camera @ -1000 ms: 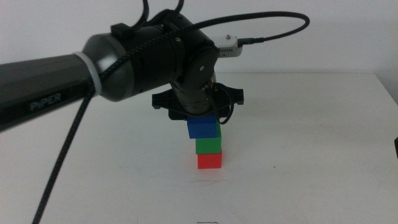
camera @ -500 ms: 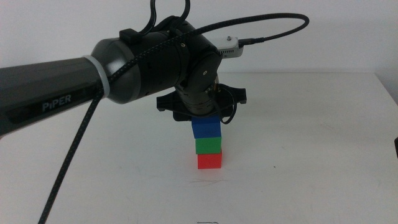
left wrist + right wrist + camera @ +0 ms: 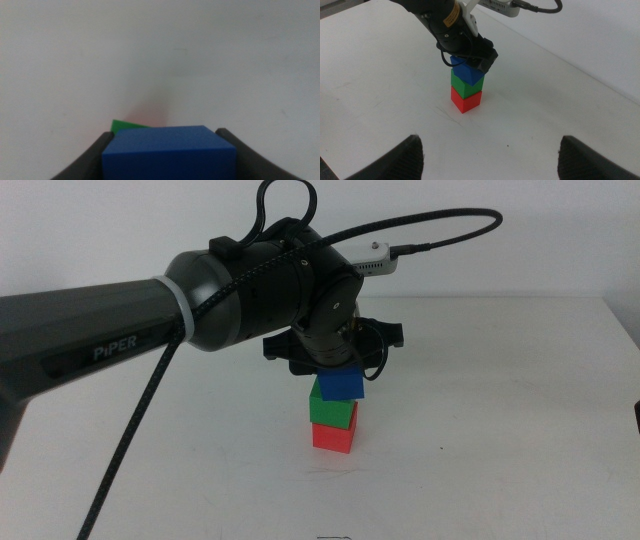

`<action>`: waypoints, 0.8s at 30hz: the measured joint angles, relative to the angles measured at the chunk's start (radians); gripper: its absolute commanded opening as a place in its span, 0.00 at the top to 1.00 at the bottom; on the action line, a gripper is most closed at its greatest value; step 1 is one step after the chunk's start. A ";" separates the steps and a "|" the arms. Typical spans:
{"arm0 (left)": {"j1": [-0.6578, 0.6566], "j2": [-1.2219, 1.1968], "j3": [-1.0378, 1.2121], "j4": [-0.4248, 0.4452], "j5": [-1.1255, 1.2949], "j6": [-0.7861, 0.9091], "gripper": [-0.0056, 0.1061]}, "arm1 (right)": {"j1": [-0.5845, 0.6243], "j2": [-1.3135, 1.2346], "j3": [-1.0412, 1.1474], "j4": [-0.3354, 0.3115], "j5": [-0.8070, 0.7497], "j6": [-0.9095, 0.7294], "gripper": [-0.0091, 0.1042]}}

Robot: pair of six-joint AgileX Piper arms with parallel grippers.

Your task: Stack red cubes first, then green, then blue cubes in a specific spot.

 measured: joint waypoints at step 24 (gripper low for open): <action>0.000 -0.025 -0.040 -0.030 0.064 0.262 0.96 | 0.000 0.000 0.000 0.000 0.000 0.000 0.22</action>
